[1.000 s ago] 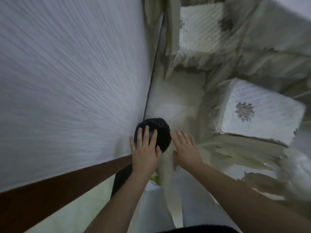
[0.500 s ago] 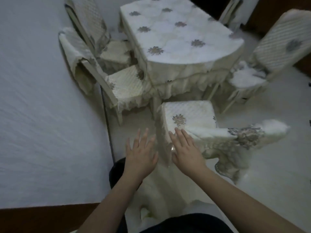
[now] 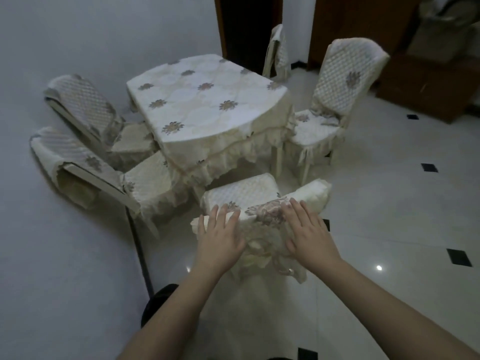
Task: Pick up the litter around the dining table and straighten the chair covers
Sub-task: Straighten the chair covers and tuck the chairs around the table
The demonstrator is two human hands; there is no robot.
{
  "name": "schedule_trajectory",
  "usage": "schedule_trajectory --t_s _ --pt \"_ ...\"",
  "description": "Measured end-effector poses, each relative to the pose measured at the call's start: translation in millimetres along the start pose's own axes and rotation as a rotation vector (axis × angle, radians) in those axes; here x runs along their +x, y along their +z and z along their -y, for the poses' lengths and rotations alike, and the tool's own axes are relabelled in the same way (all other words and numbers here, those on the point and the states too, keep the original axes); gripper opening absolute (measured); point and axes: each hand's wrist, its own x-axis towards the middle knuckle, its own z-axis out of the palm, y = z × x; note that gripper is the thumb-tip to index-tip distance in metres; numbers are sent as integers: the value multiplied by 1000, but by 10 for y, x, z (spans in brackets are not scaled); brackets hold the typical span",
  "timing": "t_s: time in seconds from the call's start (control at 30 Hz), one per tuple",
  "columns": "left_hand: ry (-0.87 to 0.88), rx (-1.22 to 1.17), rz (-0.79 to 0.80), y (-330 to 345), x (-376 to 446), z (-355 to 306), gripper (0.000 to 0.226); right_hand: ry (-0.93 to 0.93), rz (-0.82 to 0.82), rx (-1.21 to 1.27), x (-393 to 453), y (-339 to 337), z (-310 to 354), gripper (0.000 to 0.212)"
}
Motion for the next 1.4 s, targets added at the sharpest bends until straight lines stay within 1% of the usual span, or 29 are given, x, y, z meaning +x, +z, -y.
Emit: schedule_trajectory --t_s 0.13,0.2,0.33,0.5,0.6,0.73,0.8,0.87,0.93,1.0,1.07,1.13,1.2,1.3,1.4 --pt "-43 -31 -36 33 132 -359 62 -3 42 18 -38 -106 -358 79" --pt "-44 -24 -42 57 177 -453 63 -12 37 22 6 -118 -454 79" --pt "-50 -7 60 148 268 -469 66 -35 21 19 178 -89 -519 82" --pt "-90 -51 115 266 398 -342 66 -73 15 36 441 3 -479 82" --pt "-69 -34 103 357 456 -158 78 -97 31 45 614 112 -437 79" --pt "-90 -33 171 474 494 220 89 -115 51 -2 809 289 -393 78" --pt "-84 -47 161 522 514 410 86 -123 105 -72 907 371 -380 79" --pt "-34 -61 143 569 546 536 80 -120 176 -96 1016 431 -362 73" --pt "16 -92 124 610 618 607 70 -119 194 -109 1116 469 -352 58" --pt "62 -118 130 647 713 657 57 -123 166 -123 1157 516 -366 45" --pt "110 -133 171 672 799 705 47 -150 105 -57 1153 572 -431 46" --pt "145 -150 200 698 835 750 39 -235 59 -6 1167 597 -534 50" --pt "183 -162 219 734 862 782 33 -282 57 28 1224 582 -671 54" --pt "244 -144 247 743 903 829 36 -288 133 38 1302 558 -841 61" --pt "309 -107 266 713 949 848 45 -216 153 27 1315 552 -1020 64"
